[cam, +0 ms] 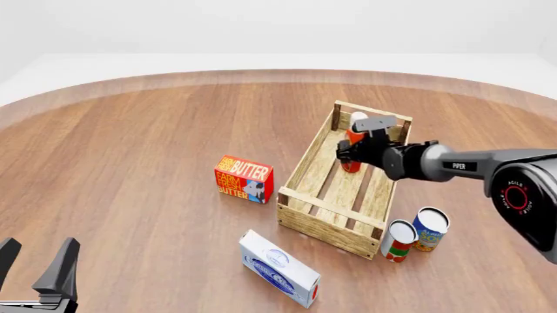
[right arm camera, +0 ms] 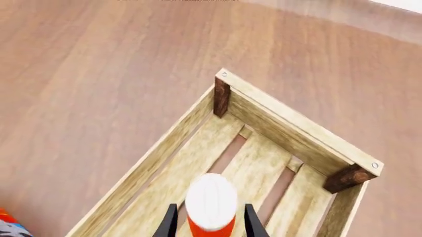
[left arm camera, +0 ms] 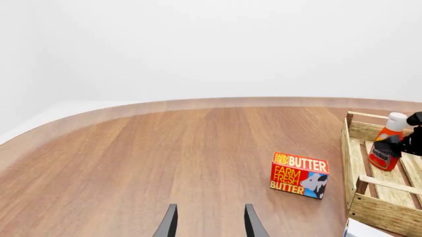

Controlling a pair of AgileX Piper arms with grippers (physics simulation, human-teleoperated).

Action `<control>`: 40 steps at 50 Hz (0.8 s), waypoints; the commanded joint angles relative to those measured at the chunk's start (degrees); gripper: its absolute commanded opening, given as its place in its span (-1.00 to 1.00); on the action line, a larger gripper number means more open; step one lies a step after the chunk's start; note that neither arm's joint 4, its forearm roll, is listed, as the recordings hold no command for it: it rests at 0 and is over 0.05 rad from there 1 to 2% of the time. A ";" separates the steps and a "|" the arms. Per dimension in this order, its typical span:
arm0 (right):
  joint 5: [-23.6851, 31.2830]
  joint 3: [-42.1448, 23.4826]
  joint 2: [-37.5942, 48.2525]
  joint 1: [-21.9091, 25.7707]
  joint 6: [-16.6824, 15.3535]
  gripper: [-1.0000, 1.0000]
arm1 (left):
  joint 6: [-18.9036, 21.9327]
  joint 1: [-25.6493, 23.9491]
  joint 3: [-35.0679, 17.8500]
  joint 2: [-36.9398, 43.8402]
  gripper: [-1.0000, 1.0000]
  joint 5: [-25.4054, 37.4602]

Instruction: Pick up the ketchup, and put it in the wooden tray.

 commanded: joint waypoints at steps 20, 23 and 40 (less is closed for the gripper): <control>-0.75 7.79 -11.05 0.10 -1.55 1.00 | 0.00 0.00 0.00 0.00 1.00 0.00; -0.07 7.42 -11.73 0.08 -1.76 1.00 | 0.00 0.00 0.00 0.00 1.00 0.00; -0.28 11.21 -17.66 0.77 -1.69 1.00 | 0.00 0.00 0.00 0.00 1.00 0.00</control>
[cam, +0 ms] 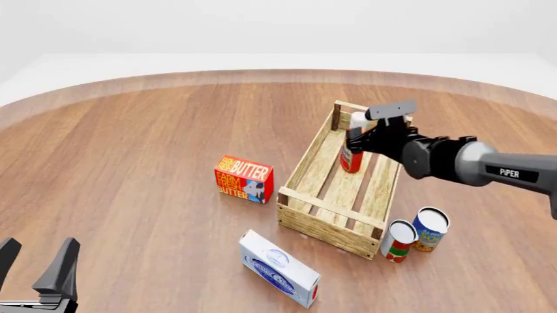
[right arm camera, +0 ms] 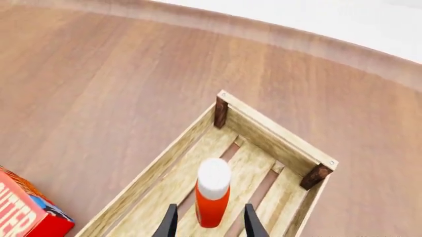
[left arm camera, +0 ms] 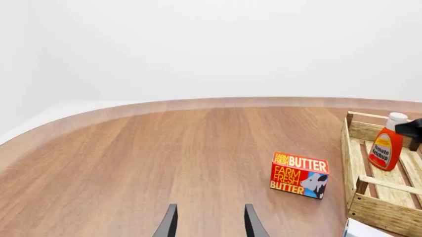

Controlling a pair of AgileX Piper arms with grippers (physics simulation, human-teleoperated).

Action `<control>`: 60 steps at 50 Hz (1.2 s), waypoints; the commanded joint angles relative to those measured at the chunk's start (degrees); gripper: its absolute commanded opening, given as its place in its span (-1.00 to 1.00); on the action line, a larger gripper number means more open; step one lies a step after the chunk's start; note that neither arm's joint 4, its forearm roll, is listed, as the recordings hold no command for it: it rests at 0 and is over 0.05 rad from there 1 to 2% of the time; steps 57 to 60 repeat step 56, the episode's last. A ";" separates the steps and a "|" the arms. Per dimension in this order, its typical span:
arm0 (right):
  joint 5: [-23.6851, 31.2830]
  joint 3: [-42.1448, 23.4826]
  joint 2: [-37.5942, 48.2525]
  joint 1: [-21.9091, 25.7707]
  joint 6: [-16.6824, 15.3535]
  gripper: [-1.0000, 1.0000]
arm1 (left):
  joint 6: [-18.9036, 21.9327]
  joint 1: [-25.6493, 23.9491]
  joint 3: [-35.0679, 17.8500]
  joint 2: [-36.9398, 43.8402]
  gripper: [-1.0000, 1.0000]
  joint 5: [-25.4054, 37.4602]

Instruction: Pick up the ketchup, and put it in the wooden tray.

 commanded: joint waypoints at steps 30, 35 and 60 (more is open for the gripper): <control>-8.75 29.31 -29.43 4.52 4.21 1.00 | 0.00 0.00 0.00 0.00 1.00 0.00; -7.29 33.05 -35.90 5.33 4.55 1.00 | 0.00 0.00 0.00 0.00 1.00 0.00; -5.95 54.21 -69.72 6.93 3.65 1.00 | 0.00 0.00 0.00 0.00 1.00 0.00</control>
